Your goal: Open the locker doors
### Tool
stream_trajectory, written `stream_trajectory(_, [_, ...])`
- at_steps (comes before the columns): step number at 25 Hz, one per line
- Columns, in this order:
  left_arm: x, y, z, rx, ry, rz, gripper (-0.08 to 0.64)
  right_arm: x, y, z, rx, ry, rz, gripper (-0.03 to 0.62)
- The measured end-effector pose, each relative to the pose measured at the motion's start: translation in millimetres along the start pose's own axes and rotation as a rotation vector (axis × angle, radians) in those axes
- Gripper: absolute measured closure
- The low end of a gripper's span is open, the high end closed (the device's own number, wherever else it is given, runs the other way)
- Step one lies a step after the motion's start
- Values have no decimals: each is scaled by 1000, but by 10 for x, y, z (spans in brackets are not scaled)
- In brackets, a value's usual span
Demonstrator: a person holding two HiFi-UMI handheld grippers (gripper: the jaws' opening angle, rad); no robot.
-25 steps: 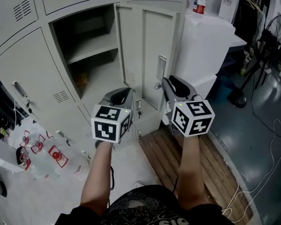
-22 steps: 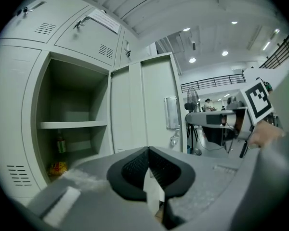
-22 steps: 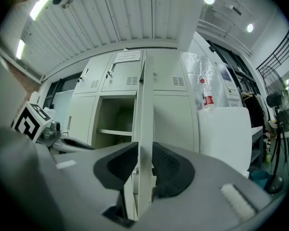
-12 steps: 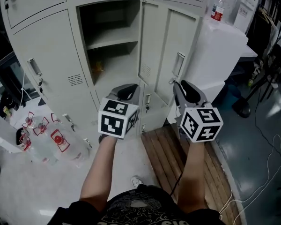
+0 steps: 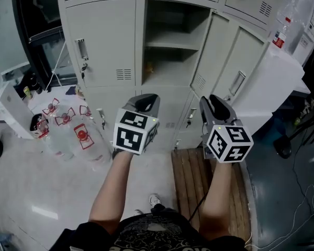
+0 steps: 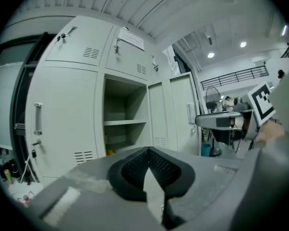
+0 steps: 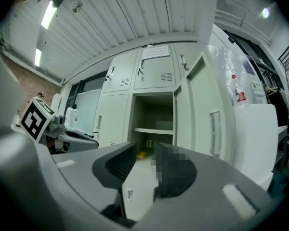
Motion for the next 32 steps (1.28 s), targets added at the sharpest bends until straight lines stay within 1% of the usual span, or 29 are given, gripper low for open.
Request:
stream_trajectory(6, [-673,89,396,-27,-141,0,560,230,-20,721,-9,-146,0,458])
stream_trajectory(12, [-1370,243,793,-45,-304,-3,560,433,-65,1463,-5,-291,-10,448])
stream_trajectory(20, [-2206,366,1147,-73,-461,3,560,578,-105,2363,-4,-440,-15,439])
stream_trajectory(26, [-2680,432,1343,-75,-542,2,560,630,-165,2860,-4,-511,-22,433])
stream_trajectory(28, [-2771,439,1392,-78,-558,-1,560,656,-182,2973,-3,-528,-22,420])
stream_trajectory(32, [-2859,452,1464,-79,-576,-2,560,734,-203,3144,1,-555,-19,419])
Point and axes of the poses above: the fingertips, and each gripper's own axes: x forward along the fingers, z to its left, y out of its underside, the point moved 6 cm from there along -x, backward along the fingers, and after that the axes turned 11 degrees about y, right-handed, at the moved point
